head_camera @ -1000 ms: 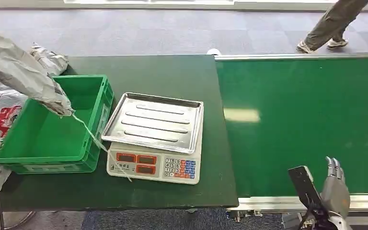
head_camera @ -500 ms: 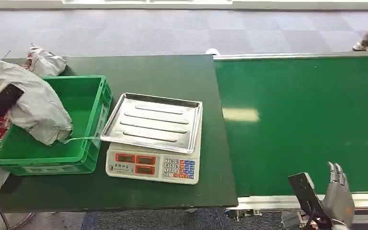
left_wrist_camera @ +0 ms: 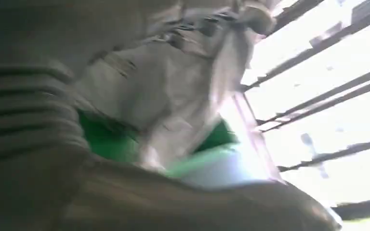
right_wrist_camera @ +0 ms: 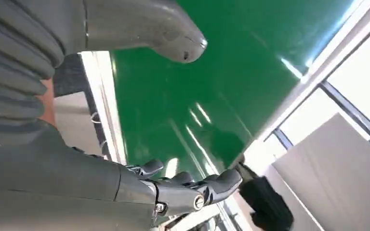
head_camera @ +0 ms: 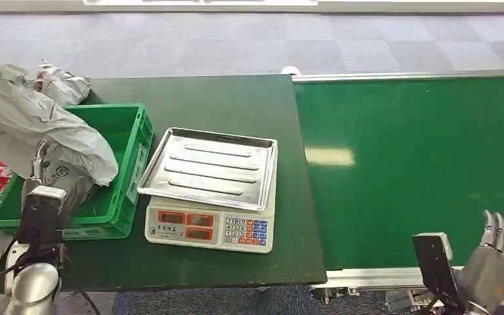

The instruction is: Moved the parcel from conveyor to table for the left to box.

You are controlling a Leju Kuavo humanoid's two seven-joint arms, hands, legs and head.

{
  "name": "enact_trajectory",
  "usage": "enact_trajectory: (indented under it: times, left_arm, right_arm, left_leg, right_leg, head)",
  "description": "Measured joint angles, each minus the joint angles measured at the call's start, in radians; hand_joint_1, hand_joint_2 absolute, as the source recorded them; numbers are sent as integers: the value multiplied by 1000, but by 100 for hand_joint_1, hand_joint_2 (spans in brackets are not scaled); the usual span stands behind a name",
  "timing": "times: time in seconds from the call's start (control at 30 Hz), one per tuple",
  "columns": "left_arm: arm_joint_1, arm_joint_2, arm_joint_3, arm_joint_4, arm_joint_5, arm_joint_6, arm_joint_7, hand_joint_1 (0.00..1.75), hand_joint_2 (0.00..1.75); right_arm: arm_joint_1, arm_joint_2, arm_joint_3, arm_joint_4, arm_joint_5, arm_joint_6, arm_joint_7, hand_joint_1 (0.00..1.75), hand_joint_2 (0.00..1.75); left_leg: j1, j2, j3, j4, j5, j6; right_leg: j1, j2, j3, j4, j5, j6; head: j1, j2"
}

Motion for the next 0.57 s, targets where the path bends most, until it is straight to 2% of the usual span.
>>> enact_trajectory:
  times: [0.13, 0.27, 0.4, 0.57]
  left_arm:
    - [49, -79, -7, -89, 129, 110, -80, 0, 0]
    - [85, -137, -16, -159, 362, 82, -125, 0, 0]
    - [103, -174, -17, -206, 369, 81, -139, 0, 0]
    - [114, -188, -23, -256, 293, 90, -157, 0, 0]
  right_arm:
    - [5, 11, 1, -34, -11, -44, -69, 0, 175]
    - [8, 27, 5, -86, -19, -203, -172, 0, 175]
    - [19, 40, 12, -125, -19, -249, -198, 0, 175]
    - [18, 72, 18, -169, -50, -310, -329, 0, 175]
  left_leg:
    - [0, -1, 0, 0, 0, 0]
    - [0, -2, 0, 0, 0, 0]
    - [0, -2, 0, 0, 0, 0]
    - [1, -3, 1, 0, 0, 0]
  right_leg:
    - [1, 0, 0, 0, 0, 0]
    - [1, -2, 1, 0, -1, 0]
    - [2, -4, 2, 0, -1, 0]
    - [2, -5, 2, 0, -1, 0]
  head:
    - [0, 0]
    - [-1, 0]
    - [0, 0]
    - [0, 0]
